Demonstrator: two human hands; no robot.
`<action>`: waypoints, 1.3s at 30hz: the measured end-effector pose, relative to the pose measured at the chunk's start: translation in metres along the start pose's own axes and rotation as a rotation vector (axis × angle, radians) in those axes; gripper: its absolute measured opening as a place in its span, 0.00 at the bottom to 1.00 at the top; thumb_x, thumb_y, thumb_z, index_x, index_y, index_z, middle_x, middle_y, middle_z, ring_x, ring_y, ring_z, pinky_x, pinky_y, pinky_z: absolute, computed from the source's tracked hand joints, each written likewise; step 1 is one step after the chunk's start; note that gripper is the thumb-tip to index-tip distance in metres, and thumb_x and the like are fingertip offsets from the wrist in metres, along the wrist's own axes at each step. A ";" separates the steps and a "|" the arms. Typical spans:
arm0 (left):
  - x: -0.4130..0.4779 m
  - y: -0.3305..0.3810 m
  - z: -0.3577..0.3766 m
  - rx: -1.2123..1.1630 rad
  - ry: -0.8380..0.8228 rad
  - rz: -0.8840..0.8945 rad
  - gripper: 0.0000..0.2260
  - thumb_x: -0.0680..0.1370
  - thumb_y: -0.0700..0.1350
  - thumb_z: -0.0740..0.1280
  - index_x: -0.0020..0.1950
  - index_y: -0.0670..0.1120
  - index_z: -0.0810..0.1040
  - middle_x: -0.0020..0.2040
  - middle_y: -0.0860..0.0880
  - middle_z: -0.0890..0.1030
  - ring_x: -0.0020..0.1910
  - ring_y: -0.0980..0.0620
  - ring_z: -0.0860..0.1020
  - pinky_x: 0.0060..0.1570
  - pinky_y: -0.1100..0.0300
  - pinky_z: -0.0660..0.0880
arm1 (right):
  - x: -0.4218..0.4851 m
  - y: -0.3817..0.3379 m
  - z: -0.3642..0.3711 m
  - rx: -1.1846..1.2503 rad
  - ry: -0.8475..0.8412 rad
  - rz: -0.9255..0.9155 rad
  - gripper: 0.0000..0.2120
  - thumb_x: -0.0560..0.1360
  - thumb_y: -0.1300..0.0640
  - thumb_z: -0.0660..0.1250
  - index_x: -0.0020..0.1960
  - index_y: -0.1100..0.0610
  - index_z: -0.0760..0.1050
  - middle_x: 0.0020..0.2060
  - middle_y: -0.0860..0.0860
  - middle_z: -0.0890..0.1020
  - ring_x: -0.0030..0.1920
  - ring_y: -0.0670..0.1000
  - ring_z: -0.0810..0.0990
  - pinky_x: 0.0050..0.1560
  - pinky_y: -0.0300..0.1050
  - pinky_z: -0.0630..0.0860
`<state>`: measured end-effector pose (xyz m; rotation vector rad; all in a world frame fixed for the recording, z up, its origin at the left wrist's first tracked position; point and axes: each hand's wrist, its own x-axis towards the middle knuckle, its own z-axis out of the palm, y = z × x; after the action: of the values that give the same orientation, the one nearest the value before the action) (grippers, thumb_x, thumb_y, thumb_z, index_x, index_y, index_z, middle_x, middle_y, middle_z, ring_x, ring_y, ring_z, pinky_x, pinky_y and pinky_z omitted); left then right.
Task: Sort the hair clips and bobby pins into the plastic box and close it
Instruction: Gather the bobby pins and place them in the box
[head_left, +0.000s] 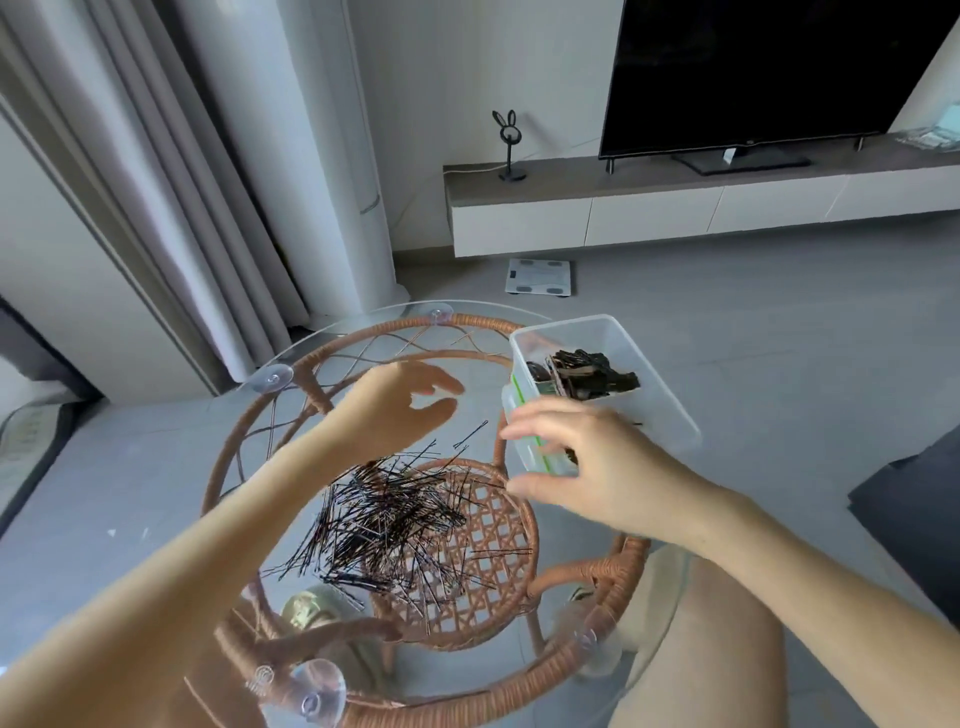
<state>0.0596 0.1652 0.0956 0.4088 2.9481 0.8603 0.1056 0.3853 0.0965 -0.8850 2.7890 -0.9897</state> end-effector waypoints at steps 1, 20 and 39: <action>-0.014 -0.016 -0.001 0.072 0.036 -0.064 0.11 0.74 0.50 0.67 0.56 0.52 0.79 0.56 0.52 0.81 0.50 0.54 0.79 0.54 0.60 0.75 | -0.003 -0.004 0.015 -0.033 -0.066 0.009 0.30 0.68 0.40 0.69 0.66 0.50 0.70 0.63 0.44 0.72 0.56 0.36 0.69 0.56 0.26 0.65; -0.090 -0.073 0.048 0.293 -0.064 -0.173 0.32 0.69 0.55 0.72 0.69 0.47 0.66 0.58 0.46 0.76 0.55 0.49 0.75 0.54 0.60 0.72 | 0.025 -0.016 0.146 -0.394 -0.025 0.129 0.40 0.68 0.35 0.63 0.72 0.57 0.59 0.66 0.54 0.71 0.67 0.55 0.65 0.69 0.50 0.61; -0.074 -0.064 -0.010 0.238 0.046 -0.253 0.05 0.72 0.41 0.68 0.44 0.44 0.83 0.37 0.49 0.83 0.34 0.52 0.76 0.36 0.63 0.72 | 0.051 -0.036 0.092 -0.053 0.274 0.218 0.08 0.70 0.63 0.70 0.49 0.61 0.82 0.45 0.55 0.85 0.46 0.50 0.83 0.53 0.36 0.74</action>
<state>0.1148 0.0884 0.0675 0.0192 3.0629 0.5001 0.1026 0.2833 0.0519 -0.4634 3.0650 -1.0777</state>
